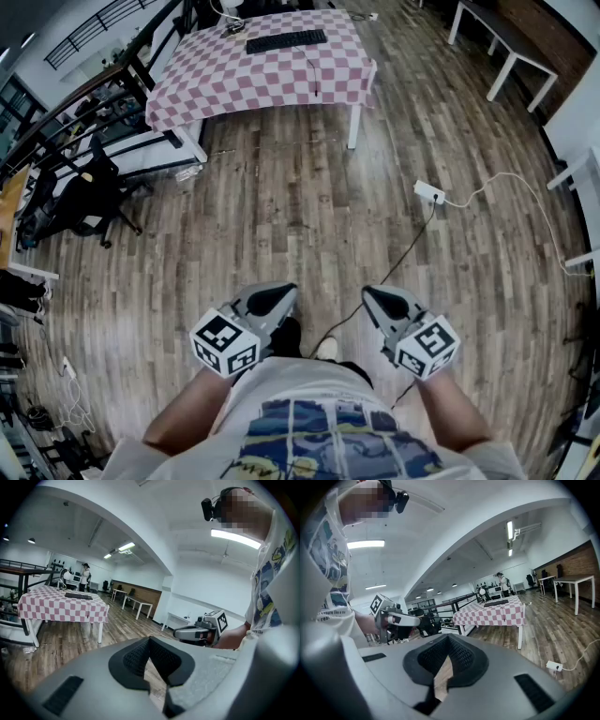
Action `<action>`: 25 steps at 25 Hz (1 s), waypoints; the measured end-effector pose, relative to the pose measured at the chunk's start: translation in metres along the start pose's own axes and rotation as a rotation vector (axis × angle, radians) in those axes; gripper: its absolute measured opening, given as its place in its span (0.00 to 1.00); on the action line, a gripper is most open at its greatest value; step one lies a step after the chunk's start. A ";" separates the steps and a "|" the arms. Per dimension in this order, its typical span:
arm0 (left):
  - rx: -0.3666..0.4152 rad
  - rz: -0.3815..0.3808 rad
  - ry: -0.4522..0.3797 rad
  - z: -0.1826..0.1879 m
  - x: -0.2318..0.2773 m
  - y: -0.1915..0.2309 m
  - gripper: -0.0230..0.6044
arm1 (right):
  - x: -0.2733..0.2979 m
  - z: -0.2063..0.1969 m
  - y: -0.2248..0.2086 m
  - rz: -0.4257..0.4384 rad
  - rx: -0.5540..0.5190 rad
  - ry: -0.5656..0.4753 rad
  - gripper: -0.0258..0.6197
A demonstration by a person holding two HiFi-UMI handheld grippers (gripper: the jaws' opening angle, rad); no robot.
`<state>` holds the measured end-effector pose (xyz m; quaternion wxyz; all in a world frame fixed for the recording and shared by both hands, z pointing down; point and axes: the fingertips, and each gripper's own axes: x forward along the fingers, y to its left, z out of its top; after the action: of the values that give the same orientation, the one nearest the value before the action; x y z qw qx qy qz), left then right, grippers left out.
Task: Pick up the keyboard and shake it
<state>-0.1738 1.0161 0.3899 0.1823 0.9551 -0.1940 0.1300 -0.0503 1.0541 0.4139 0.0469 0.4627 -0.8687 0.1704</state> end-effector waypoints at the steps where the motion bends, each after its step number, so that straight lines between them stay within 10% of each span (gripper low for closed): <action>1: -0.008 0.001 -0.003 0.002 0.003 0.005 0.04 | 0.003 0.001 -0.003 -0.005 0.005 -0.003 0.03; 25: 0.024 -0.081 -0.076 0.118 0.108 0.270 0.04 | 0.250 0.106 -0.158 -0.097 -0.042 0.036 0.11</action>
<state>-0.1696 0.7026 0.3985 0.1685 0.9685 -0.1604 0.0883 -0.0544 0.7399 0.4143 0.0807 0.5000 -0.8477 0.1578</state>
